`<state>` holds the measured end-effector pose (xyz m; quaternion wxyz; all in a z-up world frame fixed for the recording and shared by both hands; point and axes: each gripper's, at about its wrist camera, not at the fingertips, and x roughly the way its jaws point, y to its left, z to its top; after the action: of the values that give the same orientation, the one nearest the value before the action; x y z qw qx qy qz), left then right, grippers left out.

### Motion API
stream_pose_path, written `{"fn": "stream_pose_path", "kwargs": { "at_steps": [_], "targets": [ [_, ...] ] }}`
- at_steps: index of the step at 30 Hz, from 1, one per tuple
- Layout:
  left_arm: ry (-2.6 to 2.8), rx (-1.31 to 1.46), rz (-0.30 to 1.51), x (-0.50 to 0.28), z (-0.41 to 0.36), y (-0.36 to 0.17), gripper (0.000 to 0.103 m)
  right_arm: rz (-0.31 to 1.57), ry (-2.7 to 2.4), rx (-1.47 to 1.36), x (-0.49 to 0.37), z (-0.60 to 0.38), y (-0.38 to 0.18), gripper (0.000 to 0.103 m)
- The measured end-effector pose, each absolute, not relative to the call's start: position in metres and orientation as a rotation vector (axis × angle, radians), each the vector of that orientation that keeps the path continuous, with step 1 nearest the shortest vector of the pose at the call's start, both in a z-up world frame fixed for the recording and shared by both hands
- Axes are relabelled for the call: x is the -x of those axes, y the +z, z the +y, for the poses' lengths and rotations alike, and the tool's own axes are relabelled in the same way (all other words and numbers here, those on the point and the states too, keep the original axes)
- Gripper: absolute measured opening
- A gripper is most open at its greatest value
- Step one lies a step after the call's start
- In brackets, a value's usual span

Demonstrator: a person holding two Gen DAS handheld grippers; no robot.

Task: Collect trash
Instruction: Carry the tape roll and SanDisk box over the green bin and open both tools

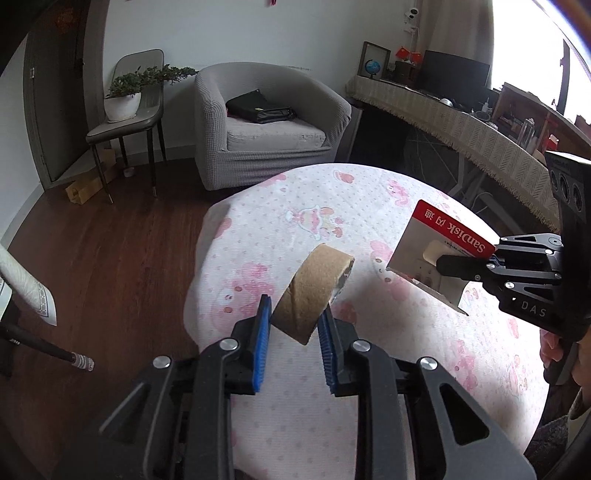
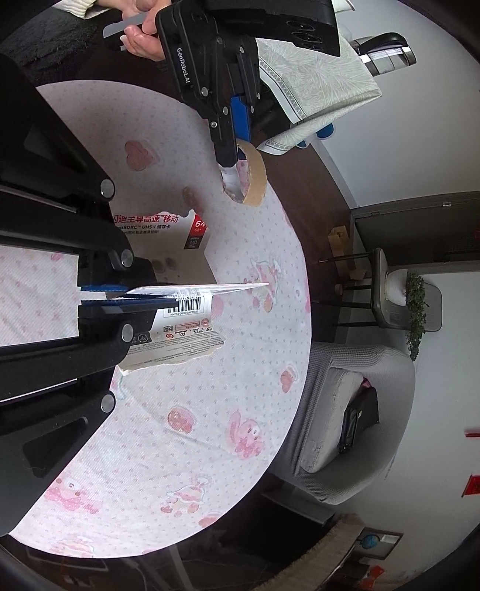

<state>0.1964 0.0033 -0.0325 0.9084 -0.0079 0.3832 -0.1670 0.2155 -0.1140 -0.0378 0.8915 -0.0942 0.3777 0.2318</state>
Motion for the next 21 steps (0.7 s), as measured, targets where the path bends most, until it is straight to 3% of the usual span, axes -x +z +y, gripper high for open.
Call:
{"fn": "stream_pose_path", "kwargs": {
  "at_steps": [12, 21],
  "targets": [
    [-0.219, 0.032, 0.796, -0.163, 0.087, -0.02, 0.027, 0.758, 0.607, 0.249, -0.21, -0.02, -0.014, 0.002],
    [-0.097, 0.063, 0.88, -0.141, 0.153, -0.04, 0.027, 0.768, 0.696, 0.296, -0.2, 0.041, -0.011, 0.002]
  ]
}}
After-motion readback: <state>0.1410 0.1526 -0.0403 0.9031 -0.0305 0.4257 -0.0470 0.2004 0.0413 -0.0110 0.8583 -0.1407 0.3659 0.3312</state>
